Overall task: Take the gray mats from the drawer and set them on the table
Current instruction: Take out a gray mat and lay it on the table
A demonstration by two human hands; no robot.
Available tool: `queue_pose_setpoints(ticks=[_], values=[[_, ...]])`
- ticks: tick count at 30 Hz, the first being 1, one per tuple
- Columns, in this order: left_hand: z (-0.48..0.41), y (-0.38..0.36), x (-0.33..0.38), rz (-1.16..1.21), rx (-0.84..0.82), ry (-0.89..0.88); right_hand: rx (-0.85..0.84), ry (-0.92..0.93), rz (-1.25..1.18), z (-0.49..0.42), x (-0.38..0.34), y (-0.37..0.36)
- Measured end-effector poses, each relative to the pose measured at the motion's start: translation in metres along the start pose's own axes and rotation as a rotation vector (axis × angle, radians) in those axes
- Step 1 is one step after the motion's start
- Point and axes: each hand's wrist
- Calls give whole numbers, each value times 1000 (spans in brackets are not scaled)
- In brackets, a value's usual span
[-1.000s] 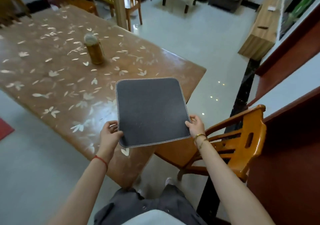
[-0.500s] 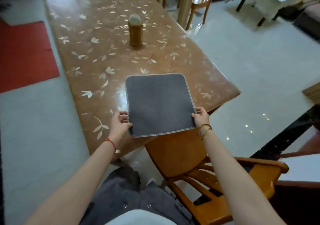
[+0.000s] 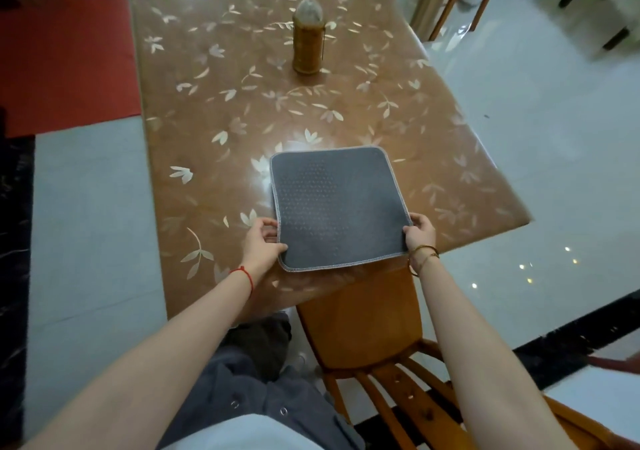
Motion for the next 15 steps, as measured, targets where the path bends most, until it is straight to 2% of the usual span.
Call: queue_pose_setpoints(ticks=[5, 9, 15], values=[[-22, -23, -2, 12, 12, 44, 8, -1, 35, -38, -6, -6], [-34, -37, -11, 37, -50, 119, 22, 6, 69, -59, 0, -8], [-34, -40, -30, -58, -95, 142, 34, 28, 190, -66, 19, -7]])
Point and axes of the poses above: each hand's wrist, its own z-axis away from the middle knuckle, its own y-axis out of the back of the hand, x = y × z, and after that the axes turned 5 degrees about z, right-handed
